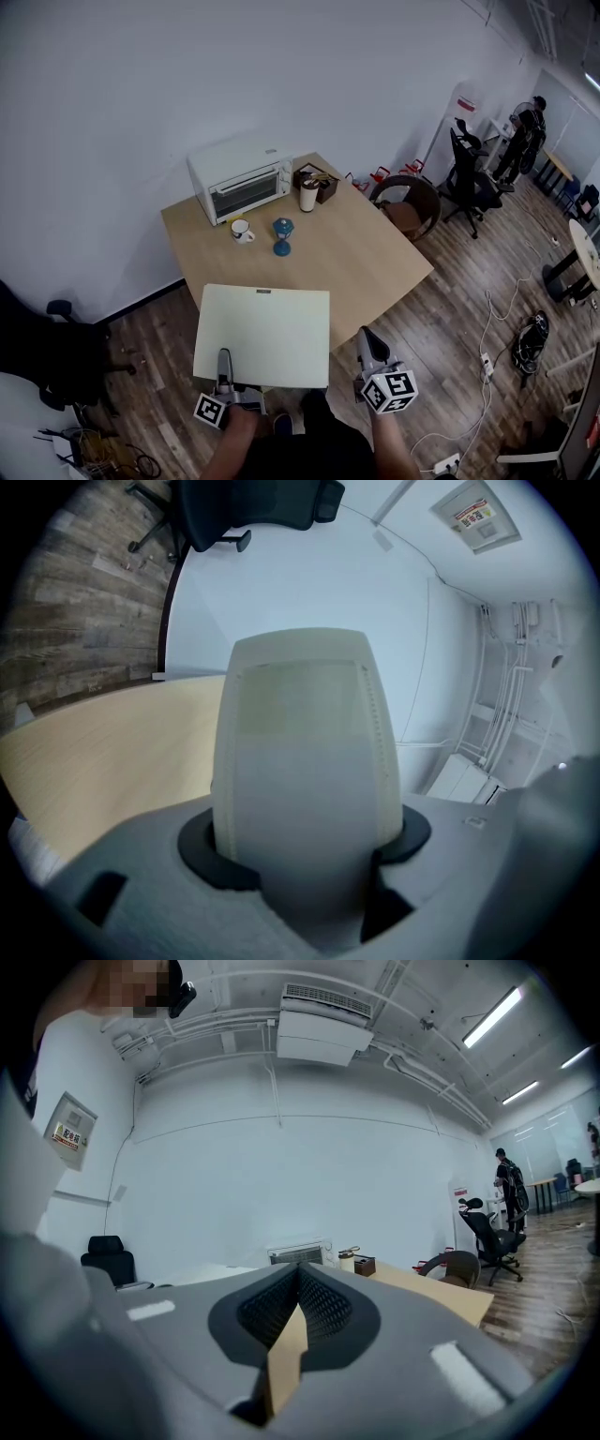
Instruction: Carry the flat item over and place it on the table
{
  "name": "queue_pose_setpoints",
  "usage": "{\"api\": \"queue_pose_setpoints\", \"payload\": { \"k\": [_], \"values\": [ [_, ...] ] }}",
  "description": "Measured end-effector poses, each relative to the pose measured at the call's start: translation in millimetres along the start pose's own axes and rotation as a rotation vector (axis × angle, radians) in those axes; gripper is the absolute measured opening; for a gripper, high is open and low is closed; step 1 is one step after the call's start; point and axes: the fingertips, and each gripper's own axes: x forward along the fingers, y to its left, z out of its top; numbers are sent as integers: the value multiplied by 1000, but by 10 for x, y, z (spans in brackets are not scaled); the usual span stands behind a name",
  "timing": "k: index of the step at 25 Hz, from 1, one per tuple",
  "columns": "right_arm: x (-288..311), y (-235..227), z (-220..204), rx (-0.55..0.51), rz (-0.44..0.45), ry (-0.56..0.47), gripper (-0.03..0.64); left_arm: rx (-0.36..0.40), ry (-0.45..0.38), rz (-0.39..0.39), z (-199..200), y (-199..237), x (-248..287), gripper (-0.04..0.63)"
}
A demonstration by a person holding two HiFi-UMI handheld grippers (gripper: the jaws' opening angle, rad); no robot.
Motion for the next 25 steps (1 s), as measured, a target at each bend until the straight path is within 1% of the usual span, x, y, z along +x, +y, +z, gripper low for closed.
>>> {"api": "queue_pose_setpoints", "payload": {
  "k": [4,7,14,17,22,25],
  "values": [
    [269,-222,22,-6,25,3,8,9,-21,-9,-113,90,263,285],
    [526,-396,63,-10,46,2,8,7,-47,-2,-197,193,492,285],
    [914,-706,137,8,82,2,8,31,-67,22,-367,439,837,285],
    [1048,-822,152,15,86,3,8,16,-70,41,-445,566,985,285],
    [1202,-935,175,26,93,2,8,43,-54,54,-552,719,1238,285],
    [1297,-921,162,33,107,9,8,40,-47,56,-606,749,1387,285]
  ]
}}
